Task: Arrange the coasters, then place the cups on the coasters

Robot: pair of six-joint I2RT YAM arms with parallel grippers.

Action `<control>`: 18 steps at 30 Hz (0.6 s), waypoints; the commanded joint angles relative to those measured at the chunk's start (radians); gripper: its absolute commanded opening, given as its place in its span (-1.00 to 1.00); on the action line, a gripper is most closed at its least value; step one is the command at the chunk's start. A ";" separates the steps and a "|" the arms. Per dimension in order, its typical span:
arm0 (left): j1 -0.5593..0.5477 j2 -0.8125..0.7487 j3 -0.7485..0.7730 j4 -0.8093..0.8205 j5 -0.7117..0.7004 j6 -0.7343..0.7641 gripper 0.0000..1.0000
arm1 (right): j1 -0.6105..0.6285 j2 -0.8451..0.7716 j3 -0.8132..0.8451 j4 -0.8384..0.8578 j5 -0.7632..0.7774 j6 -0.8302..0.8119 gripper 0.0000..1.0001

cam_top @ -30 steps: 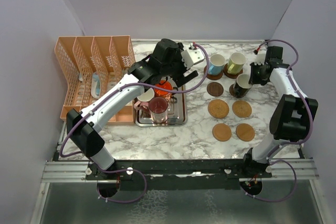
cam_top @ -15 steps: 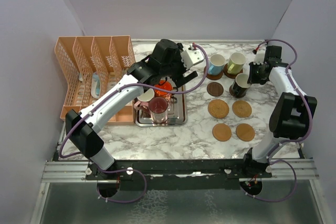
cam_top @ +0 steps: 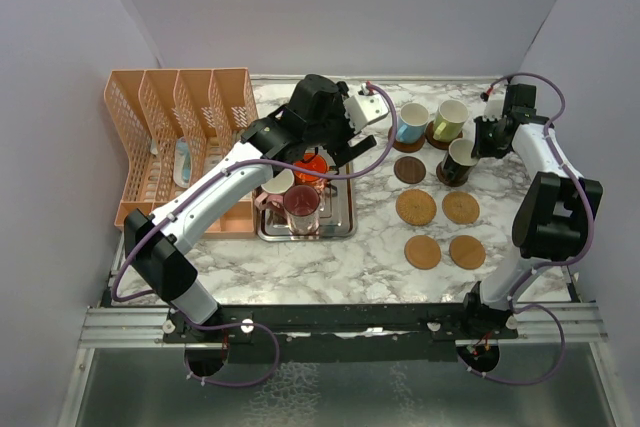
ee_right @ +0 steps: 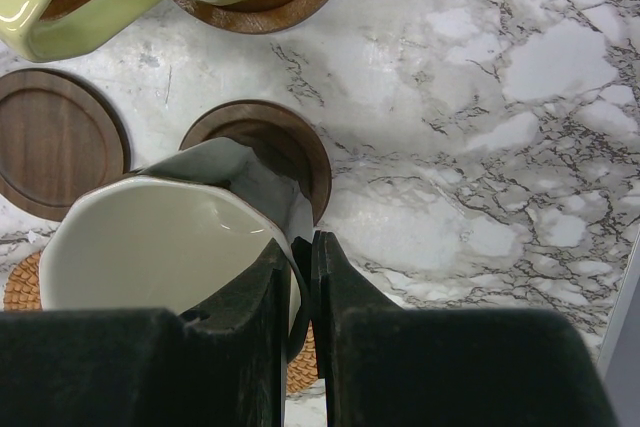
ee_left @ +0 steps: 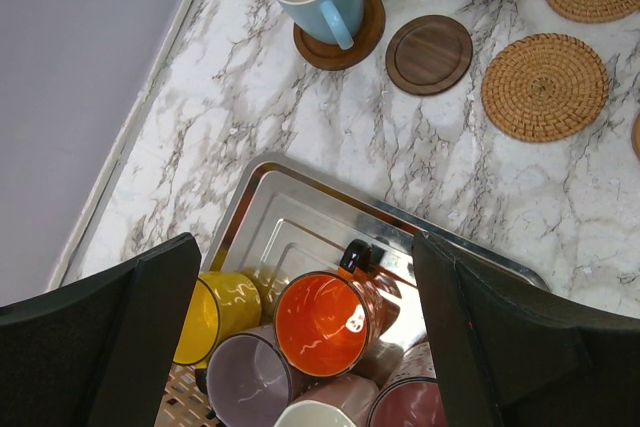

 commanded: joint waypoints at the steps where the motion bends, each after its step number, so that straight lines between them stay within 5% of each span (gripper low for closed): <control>1: 0.002 -0.043 -0.011 0.001 0.012 0.010 0.82 | -0.007 0.007 0.037 0.001 -0.036 -0.010 -0.93; 18: 0.002 -0.046 -0.017 0.000 0.003 0.017 0.82 | -0.007 0.013 0.051 -0.024 -0.038 -0.035 -0.68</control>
